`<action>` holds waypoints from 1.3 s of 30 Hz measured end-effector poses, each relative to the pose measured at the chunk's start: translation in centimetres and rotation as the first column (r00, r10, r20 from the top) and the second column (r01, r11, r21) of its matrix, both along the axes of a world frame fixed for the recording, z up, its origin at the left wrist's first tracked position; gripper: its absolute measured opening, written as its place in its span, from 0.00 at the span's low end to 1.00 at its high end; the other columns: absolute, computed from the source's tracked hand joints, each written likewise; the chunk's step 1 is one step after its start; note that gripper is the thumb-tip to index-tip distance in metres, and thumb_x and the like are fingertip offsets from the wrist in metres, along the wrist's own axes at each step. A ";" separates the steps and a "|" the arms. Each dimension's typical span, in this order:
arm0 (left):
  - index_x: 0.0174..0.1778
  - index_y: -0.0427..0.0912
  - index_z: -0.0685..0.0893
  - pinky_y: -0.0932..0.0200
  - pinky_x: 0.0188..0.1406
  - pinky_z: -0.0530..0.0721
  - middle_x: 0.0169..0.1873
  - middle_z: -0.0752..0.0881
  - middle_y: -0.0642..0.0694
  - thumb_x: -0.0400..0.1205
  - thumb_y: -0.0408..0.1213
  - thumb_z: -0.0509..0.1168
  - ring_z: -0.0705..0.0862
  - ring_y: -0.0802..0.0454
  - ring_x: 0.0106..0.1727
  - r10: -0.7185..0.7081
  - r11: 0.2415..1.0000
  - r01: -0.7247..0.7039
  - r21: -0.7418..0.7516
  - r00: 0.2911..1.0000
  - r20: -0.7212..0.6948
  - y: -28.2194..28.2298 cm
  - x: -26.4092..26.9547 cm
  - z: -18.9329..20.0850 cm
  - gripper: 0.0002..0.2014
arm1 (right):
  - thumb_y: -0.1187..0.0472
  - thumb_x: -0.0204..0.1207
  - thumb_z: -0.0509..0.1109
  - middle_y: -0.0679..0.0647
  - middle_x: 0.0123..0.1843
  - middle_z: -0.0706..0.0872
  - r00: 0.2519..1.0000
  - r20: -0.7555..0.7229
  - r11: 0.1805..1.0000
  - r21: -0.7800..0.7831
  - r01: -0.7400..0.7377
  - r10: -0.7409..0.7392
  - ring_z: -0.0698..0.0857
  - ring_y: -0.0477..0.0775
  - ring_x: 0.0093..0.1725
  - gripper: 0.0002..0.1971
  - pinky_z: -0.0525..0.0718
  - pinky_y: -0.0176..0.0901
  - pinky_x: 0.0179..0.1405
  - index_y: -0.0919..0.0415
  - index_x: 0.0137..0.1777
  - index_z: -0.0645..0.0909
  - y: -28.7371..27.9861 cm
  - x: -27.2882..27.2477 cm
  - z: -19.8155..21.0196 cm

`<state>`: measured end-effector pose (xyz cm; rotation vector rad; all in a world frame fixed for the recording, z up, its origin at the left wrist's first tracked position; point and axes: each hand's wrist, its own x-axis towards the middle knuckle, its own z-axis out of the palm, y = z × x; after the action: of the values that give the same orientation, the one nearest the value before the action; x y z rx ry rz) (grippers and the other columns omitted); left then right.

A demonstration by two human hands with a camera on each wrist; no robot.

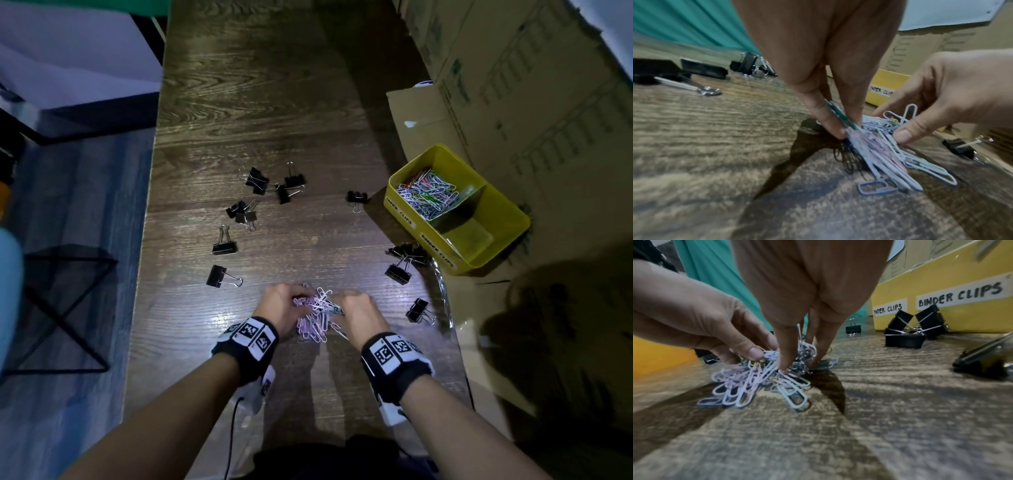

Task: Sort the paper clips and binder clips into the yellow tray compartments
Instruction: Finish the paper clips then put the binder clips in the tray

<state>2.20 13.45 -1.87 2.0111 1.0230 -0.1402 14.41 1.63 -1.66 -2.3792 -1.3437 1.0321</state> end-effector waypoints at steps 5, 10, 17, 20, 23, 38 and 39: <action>0.47 0.36 0.90 0.74 0.33 0.84 0.41 0.88 0.47 0.73 0.26 0.73 0.86 0.53 0.38 0.244 0.945 -0.224 -0.238 0.968 0.061 0.9 -0.3 0.0 0.08 | 0.61 0.78 0.70 0.64 0.58 0.88 0.994 -0.064 0.996 0.003 0.092 -0.092 0.87 0.60 0.55 0.17 0.83 0.46 0.60 0.55 0.67 0.81 -0.4 1.0 0.4; 0.43 0.32 0.89 0.67 0.31 0.87 0.30 0.89 0.49 0.71 0.21 0.72 0.85 0.52 0.31 0.371 0.838 -0.304 -0.453 0.926 0.064 2.1 -1.0 -0.2 0.07 | 0.58 0.75 0.74 0.57 0.57 0.88 0.962 -0.185 0.971 0.088 0.220 -0.201 0.86 0.39 0.39 0.16 0.81 0.34 0.48 0.53 0.63 0.84 -0.9 2.1 0.9; 0.36 0.38 0.91 0.65 0.32 0.88 0.32 0.90 0.39 0.68 0.23 0.74 0.86 0.54 0.27 0.397 0.783 -0.264 -0.563 0.909 0.125 5.0 0.5 3.4 0.06 | 0.60 0.66 0.80 0.54 0.56 0.89 0.841 -0.400 0.844 0.239 0.480 -0.365 0.86 0.46 0.49 0.17 0.82 0.27 0.54 0.52 0.57 0.87 -2.0 3.7 3.6; 0.36 0.42 0.92 0.65 0.35 0.88 0.34 0.91 0.42 0.64 0.30 0.76 0.87 0.53 0.31 0.358 0.788 -0.201 -0.582 0.919 0.167 6.4 3.7 5.9 0.07 | 0.63 0.65 0.81 0.49 0.53 0.89 0.770 -0.498 0.742 0.317 0.590 -0.400 0.87 0.41 0.49 0.17 0.83 0.31 0.56 0.52 0.54 0.88 -2.2 4.8 5.8; 0.36 0.49 0.92 0.58 0.47 0.87 0.34 0.92 0.48 0.58 0.38 0.78 0.87 0.55 0.35 0.283 0.838 -0.104 -0.535 0.922 0.265 7.2 8.3 8.4 0.11 | 0.66 0.63 0.81 0.47 0.49 0.90 0.691 -0.596 0.609 0.386 0.693 -0.409 0.88 0.40 0.49 0.17 0.85 0.33 0.52 0.51 0.51 0.88 -2.2 6.1 7.5; 0.48 0.41 0.90 0.65 0.46 0.79 0.44 0.90 0.41 0.76 0.38 0.71 0.85 0.50 0.45 -0.344 0.933 0.330 0.146 0.936 0.078 4.2 28.7 7.6 0.08 | 0.71 0.64 0.80 0.38 0.41 0.91 0.619 -0.626 0.336 0.521 0.785 -0.474 0.89 0.37 0.45 0.17 0.83 0.29 0.46 0.51 0.49 0.88 -0.8 15.6 11.7; 0.49 0.40 0.89 0.63 0.46 0.77 0.45 0.89 0.39 0.78 0.38 0.68 0.85 0.46 0.47 -0.388 0.910 0.379 0.167 0.921 0.026 4.1 28.6 7.3 0.09 | 0.72 0.65 0.79 0.41 0.42 0.91 0.593 -0.642 0.316 0.504 0.804 -0.485 0.89 0.38 0.45 0.17 0.83 0.29 0.45 0.55 0.51 0.87 -0.4 16.3 11.6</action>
<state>30.81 17.56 5.41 2.3329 0.6047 -0.2134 30.76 1.23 9.98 -1.6140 -0.3526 0.4410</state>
